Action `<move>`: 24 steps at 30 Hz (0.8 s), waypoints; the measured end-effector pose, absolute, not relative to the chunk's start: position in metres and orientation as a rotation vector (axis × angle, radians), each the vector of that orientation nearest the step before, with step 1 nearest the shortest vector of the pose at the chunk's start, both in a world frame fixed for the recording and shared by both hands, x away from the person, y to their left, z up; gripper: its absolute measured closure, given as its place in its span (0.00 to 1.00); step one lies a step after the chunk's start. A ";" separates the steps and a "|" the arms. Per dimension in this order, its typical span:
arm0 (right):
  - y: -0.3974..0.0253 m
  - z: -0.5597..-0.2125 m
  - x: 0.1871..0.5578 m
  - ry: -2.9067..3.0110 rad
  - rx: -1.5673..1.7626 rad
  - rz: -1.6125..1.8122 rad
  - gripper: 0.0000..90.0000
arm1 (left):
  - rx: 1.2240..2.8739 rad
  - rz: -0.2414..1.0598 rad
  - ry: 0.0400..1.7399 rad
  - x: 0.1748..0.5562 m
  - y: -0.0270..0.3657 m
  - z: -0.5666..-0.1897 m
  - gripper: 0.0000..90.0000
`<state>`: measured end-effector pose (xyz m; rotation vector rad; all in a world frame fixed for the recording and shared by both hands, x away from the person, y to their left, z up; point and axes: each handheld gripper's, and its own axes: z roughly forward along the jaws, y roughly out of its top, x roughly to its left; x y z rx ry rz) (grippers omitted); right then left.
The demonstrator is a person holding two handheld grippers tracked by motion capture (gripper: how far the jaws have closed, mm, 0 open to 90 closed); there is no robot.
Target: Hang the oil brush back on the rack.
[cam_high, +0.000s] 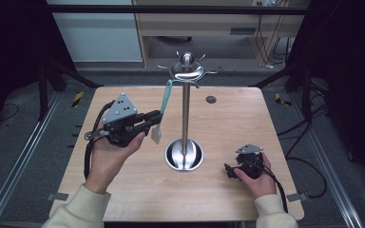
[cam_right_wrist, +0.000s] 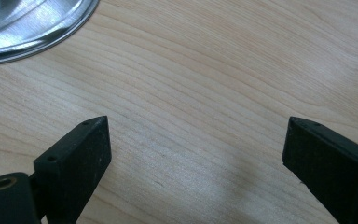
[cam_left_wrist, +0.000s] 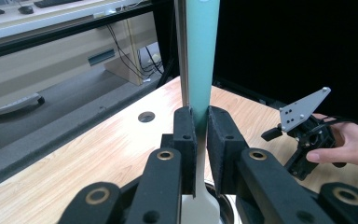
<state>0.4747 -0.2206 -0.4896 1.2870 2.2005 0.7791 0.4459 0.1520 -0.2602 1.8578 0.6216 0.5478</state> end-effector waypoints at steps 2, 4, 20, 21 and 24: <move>-0.221 -0.489 0.475 2.201 1.287 0.780 0.09 | 1.852 0.544 0.621 0.447 0.152 -0.261 1.00; -0.221 -0.489 0.475 2.201 1.287 0.780 0.10 | 1.843 0.532 0.612 0.447 0.153 -0.260 1.00; -0.221 -0.489 0.475 2.201 1.285 0.779 0.10 | 1.839 0.552 0.624 0.442 0.159 -0.259 1.00; -0.221 -0.489 0.475 2.202 1.282 0.779 0.10 | 1.839 0.552 0.623 0.442 0.159 -0.259 1.00; -0.221 -0.489 0.475 2.200 1.283 0.780 0.10 | 1.836 0.547 0.616 0.440 0.159 -0.258 1.00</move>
